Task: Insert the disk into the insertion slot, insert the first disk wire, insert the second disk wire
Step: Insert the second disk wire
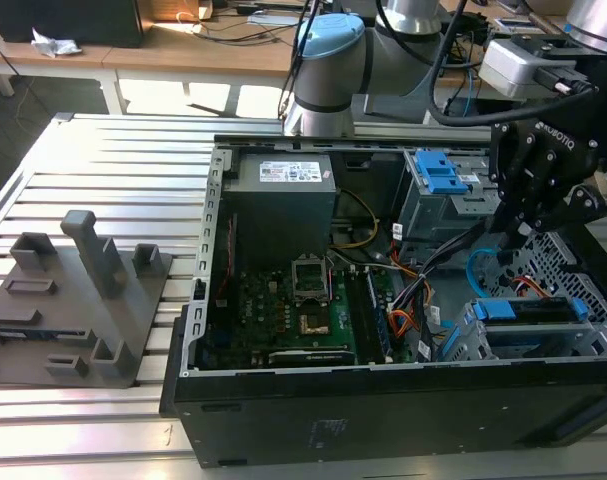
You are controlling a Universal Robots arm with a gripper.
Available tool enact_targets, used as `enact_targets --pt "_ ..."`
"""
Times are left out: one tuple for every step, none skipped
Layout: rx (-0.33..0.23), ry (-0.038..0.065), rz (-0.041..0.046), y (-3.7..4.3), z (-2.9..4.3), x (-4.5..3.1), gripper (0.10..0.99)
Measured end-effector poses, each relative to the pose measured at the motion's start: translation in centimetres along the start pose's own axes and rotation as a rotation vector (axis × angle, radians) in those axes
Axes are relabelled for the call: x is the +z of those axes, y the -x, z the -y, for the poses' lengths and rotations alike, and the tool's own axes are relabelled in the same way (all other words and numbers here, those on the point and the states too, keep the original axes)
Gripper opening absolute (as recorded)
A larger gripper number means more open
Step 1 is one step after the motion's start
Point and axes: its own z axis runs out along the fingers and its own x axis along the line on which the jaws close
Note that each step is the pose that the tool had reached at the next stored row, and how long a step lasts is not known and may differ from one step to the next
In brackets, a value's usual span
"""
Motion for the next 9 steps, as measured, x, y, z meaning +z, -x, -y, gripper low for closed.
enact_targets --pt "-0.001 0.000 -0.0006 -0.01 0.00 -0.10 0.302" --pt "-0.001 0.000 -0.0003 -0.01 0.00 -0.10 0.302" --pt "-0.001 0.000 -0.0003 -0.01 0.00 -0.11 0.302" --pt "-0.001 0.000 -0.0003 -0.01 0.00 -0.11 0.302" --pt "-0.001 0.000 -0.0003 -0.01 -0.01 -0.11 0.302" --pt "-0.001 0.000 -0.0004 -0.01 0.00 -0.12 0.302" --pt "-0.001 0.000 -0.0005 -0.01 0.00 -0.11 0.302" --pt "-0.001 0.000 -0.0006 0.00 0.00 -0.07 0.302" --pt "-0.001 0.000 -0.0005 0.00 0.00 0.04 0.302"
